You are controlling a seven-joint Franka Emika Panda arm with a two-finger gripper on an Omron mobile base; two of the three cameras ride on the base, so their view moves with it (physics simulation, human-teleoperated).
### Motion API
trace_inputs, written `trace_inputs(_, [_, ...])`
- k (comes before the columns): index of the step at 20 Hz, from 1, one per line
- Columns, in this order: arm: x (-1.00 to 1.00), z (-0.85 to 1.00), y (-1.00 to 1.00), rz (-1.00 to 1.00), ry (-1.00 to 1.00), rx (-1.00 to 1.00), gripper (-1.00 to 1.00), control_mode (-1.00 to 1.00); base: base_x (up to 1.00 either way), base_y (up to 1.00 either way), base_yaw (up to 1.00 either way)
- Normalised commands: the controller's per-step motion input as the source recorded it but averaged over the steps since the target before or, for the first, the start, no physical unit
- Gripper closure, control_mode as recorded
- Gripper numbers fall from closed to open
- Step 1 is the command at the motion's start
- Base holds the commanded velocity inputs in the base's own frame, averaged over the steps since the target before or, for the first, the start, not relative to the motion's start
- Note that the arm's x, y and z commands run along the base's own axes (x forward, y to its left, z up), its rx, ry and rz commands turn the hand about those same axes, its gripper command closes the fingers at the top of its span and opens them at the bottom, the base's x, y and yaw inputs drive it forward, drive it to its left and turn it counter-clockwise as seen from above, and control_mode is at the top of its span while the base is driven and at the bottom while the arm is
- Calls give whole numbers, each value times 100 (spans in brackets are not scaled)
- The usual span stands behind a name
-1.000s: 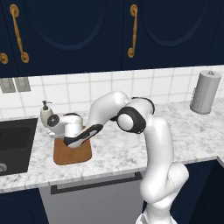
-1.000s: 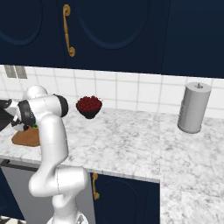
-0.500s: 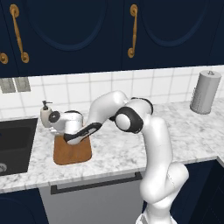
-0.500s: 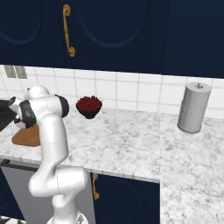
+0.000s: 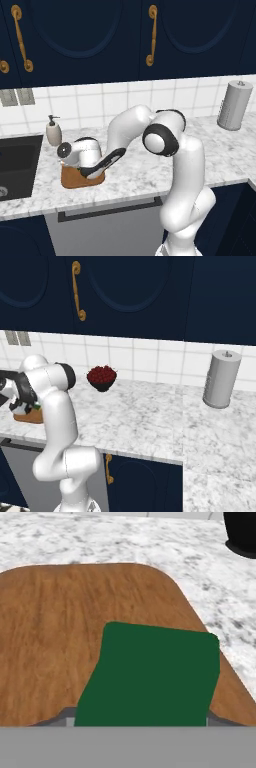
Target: Pick up the sponge from the counter and clean the cutting board by briefly scrubbing or pressing down on the cutting board. Once finished, release the sponge.
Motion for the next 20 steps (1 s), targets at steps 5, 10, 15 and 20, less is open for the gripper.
trace_inputs(5, [-60,-20,0,0,1,0,100,-100,0,0,0])
trace_inputs(10, [-8,-8,-17,-1,1,0,100,-100,0,0,0])
trace_inputs(15, [71,-9,-33,-4,1,0,100,-100,0,0,0])
trace_inputs(20, [91,-7,-3,-8,3,0,100,-100,0,0,0])
